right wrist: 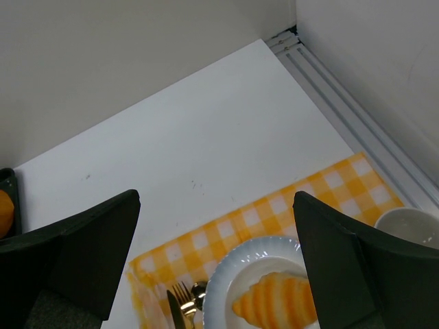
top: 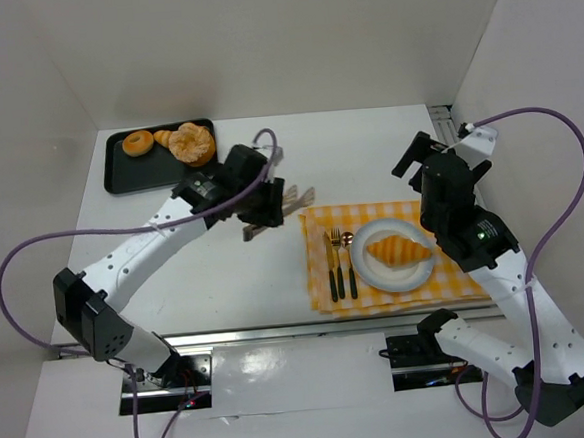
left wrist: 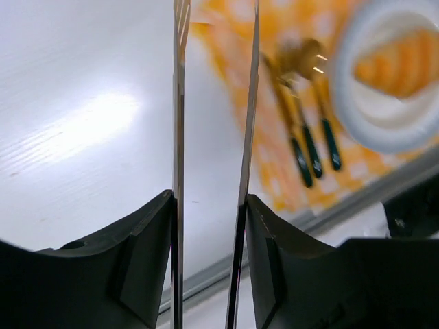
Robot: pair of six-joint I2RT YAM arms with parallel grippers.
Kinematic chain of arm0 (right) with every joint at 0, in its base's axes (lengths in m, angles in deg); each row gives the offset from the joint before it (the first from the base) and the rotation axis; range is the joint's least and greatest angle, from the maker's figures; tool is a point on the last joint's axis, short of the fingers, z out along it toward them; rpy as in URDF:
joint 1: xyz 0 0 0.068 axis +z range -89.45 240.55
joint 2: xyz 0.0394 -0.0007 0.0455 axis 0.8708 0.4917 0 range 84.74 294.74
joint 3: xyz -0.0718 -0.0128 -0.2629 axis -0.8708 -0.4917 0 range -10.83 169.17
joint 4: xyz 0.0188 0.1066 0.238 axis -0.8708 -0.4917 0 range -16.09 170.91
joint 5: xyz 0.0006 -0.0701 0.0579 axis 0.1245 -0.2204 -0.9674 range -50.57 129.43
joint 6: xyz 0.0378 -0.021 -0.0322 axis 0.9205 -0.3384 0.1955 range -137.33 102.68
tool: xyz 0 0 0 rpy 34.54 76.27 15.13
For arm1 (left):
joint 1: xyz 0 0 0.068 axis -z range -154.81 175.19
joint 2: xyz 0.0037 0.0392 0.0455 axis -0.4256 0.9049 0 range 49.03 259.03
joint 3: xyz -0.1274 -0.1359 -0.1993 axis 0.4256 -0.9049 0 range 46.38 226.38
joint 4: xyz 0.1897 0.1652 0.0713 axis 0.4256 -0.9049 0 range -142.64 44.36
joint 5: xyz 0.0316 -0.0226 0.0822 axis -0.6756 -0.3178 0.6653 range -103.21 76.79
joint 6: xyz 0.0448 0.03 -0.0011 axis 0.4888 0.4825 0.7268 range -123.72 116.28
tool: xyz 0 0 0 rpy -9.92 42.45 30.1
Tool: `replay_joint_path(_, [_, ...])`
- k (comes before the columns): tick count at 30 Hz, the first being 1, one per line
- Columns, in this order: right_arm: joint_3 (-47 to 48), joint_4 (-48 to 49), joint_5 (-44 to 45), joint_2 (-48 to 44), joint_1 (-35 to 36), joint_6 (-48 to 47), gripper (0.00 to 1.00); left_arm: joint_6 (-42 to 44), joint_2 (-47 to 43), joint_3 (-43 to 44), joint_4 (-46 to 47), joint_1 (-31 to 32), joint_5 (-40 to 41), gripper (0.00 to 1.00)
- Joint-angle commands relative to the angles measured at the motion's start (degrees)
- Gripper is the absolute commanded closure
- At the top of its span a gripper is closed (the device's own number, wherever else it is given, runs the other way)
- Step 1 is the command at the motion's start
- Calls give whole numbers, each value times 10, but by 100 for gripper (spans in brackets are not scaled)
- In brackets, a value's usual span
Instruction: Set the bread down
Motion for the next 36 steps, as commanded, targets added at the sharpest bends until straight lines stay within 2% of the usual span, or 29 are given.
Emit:
replay_joint_path(1, [-6,44,-18,-1,-3,-4,0,7,-43,1,-7,-110,27,44])
replay_joint_path(4, [-12,49,-33,4,-3,2,0,-10,-43,28,-25,-189,40,46])
replay_joint_path(7, [-18,54,-50,17,-3,2,0,-25,-27,56,-25,-299,53,47])
replay_joint_path(14, [-18,72,-55,29,-3,2,0,-40,35,107,-30,-431,65,47])
replay_joint_path(19, [-28,77,-61,46,-3,2,0,-67,49,78,35,-515,56,47])
replay_joint_path(20, [-28,83,-61,53,-3,2,0,-72,65,78,45,-542,26,47])
replay_joint_path(27, [-16,89,-85,72,-8,-4,0,-131,153,107,96,-609,-65,42])
replay_joint_path(30, [-16,89,-90,72,-14,-4,0,-145,196,124,105,-623,-89,41])
replay_joint_path(33, [-16,89,-96,77,-14,-4,0,-166,243,147,117,-631,-113,36])
replay_joint_path(36, [-10,89,-103,83,-14,-4,0,-189,273,169,139,-637,-145,36])
